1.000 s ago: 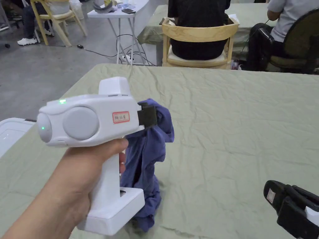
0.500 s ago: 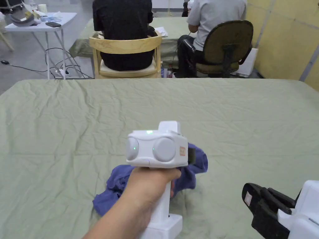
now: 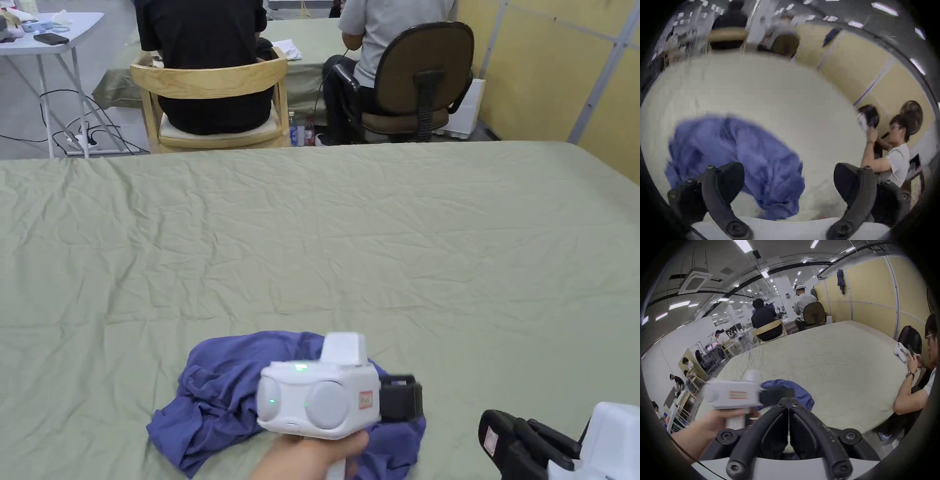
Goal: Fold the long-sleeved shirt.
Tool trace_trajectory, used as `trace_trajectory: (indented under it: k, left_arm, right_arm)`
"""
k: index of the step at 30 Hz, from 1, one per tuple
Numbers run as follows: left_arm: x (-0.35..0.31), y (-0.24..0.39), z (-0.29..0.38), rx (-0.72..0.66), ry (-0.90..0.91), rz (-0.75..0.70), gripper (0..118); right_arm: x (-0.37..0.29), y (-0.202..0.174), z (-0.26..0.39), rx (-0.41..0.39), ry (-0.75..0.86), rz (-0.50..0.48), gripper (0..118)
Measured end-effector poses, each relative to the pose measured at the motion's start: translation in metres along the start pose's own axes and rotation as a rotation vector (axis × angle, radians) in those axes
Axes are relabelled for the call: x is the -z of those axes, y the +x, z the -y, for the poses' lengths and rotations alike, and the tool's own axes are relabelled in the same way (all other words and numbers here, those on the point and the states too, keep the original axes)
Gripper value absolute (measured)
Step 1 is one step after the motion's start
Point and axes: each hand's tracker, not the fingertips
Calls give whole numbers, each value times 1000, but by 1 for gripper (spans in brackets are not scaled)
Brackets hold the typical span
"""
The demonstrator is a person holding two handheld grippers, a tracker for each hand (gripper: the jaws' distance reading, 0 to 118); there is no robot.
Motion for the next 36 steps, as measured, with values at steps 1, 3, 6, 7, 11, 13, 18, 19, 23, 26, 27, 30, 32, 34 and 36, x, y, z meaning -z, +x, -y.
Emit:
trace_trajectory:
  k: [1,3,6,7,11,13,18,19,23,26,27,30,32,34,36]
  left_arm:
    - [-25,-3,-8,59,92,-1,112]
    - [-70,-11,-15,152,137,-93,112]
    - [-113,-40,-1,172,115,-230,72]
    - [-123,-53,10,160,97,-225,24]
    - [-121,-114,50,-39,-47,-146,1]
    - [-107,-145,54,-90,-94,-167,3]
    - [-46,-213,-9,-119,34,-341,117]
    - [-24,-233,-35,-128,59,-358,113]
    - [70,-274,-51,-42,-150,-391,113]
    - [114,-281,-29,80,-348,-442,105]
    - [105,-272,-25,101,-262,-426,104]
    - [80,-251,-36,123,-202,-355,31]
    - [72,-256,-39,128,-169,-319,8]
    - [62,-253,-47,89,-148,-254,8]
    - [50,-236,-51,99,-120,-259,8]
  right_arm:
    - [4,-2,-1,1,1,-7,4]
    - [15,-5,-2,0,0,-18,4]
    - [35,-10,0,-9,-16,-25,4]
    - [42,-11,1,-11,-28,-27,4]
    - [70,-12,7,-4,-82,-22,4]
    - [82,-13,9,-10,-103,-22,4]
    - [106,-12,8,-12,-139,-3,4]
    - [110,-11,8,-12,-143,2,4]
    - [126,-6,6,-21,-168,32,4]
    - [147,4,6,-5,-205,59,4]
    - [155,8,6,16,-219,80,4]
    - [182,16,8,25,-238,135,4]
    - [206,23,8,22,-253,170,41]
    - [239,36,10,0,-289,196,118]
    - [265,46,6,6,-297,205,109]
